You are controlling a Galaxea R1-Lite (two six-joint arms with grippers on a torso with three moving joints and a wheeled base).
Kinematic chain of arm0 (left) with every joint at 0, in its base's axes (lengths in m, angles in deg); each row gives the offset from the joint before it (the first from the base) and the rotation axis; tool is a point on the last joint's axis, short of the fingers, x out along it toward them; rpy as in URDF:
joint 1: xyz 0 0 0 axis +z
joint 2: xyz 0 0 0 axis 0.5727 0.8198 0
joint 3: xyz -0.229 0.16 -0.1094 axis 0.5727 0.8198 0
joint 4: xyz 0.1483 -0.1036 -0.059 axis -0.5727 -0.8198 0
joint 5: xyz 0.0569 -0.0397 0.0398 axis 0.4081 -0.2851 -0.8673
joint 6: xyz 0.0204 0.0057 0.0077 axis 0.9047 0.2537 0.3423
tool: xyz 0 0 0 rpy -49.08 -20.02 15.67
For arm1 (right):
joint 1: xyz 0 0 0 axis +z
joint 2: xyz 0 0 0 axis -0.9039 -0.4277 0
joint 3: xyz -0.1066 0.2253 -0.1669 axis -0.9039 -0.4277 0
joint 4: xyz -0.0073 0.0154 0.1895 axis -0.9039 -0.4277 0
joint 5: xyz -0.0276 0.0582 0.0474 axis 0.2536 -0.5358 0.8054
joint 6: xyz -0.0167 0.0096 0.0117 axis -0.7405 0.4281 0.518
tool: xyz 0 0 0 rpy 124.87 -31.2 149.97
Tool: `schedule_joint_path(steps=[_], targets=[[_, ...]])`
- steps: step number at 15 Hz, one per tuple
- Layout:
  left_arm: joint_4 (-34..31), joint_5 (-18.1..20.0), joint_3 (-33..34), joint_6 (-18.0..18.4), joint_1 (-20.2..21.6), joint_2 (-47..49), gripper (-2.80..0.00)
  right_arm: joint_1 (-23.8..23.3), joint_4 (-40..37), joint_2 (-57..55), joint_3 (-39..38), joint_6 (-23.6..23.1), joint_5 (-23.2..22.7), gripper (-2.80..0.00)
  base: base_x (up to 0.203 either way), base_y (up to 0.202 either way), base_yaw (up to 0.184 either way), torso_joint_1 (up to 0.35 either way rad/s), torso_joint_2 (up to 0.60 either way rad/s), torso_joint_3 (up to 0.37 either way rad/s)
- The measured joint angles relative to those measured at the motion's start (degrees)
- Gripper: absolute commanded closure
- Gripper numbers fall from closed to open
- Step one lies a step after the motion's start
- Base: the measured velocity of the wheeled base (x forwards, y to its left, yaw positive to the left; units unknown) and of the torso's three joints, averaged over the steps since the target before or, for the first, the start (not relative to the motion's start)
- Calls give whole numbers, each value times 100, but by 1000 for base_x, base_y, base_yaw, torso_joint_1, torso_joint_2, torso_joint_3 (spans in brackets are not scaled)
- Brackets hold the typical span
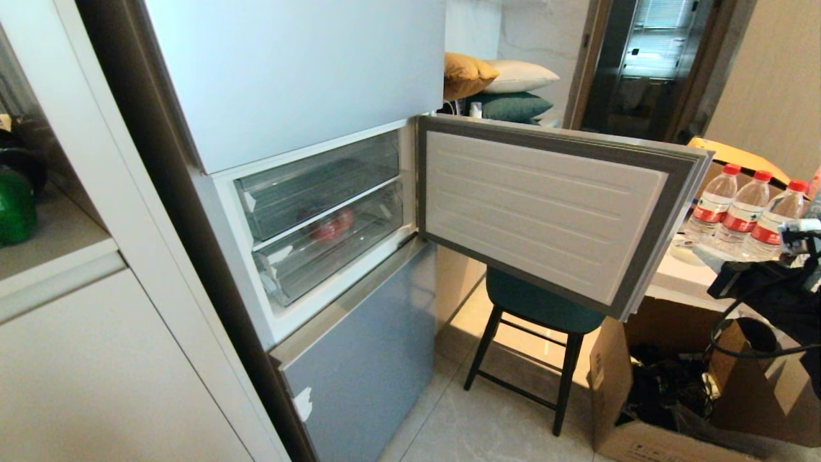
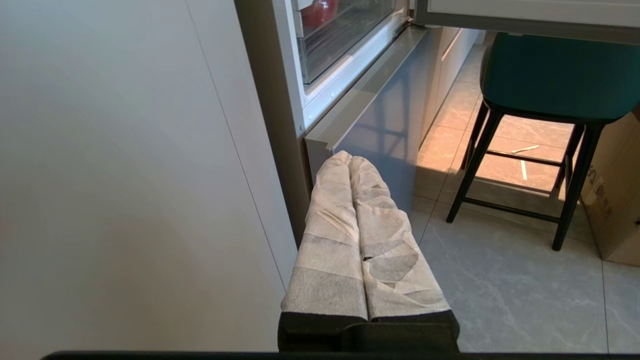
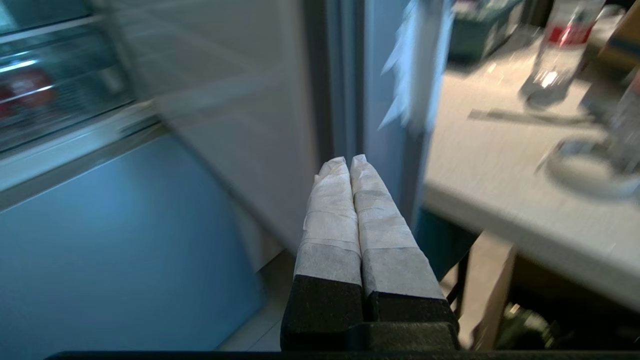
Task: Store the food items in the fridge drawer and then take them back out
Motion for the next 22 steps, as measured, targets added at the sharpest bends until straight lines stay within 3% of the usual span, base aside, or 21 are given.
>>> schedule_joint_path(steps=[7,10,13,16,19,22], targets=[[18,-38,0,-263,-2,0,0,-1,1,2218,-2056,102,-104,0,0,0,0,0,0,0],[20,-44,0,-373,-2,0,0,-17,-584,3595,-2521,106,-76,0,0,0,0,0,0,0],[22,-44,0,-375,-2,0,0,-32,-2212,5212,-2469,101,204,0,0,0,0,0,0,0],[23,-46,0,-374,-2,0,0,-39,-4839,6885,-2082,30,387,0,0,0,0,0,0,0],[21,-44,0,-374,-2,0,0,-39,-7185,8322,-2266,-533,449,0,0,0,0,0,0,0],[23,-46,0,-377,-2,0,0,41,-8166,9363,-2932,-1070,475,0,0,0,0,0,0,0]])
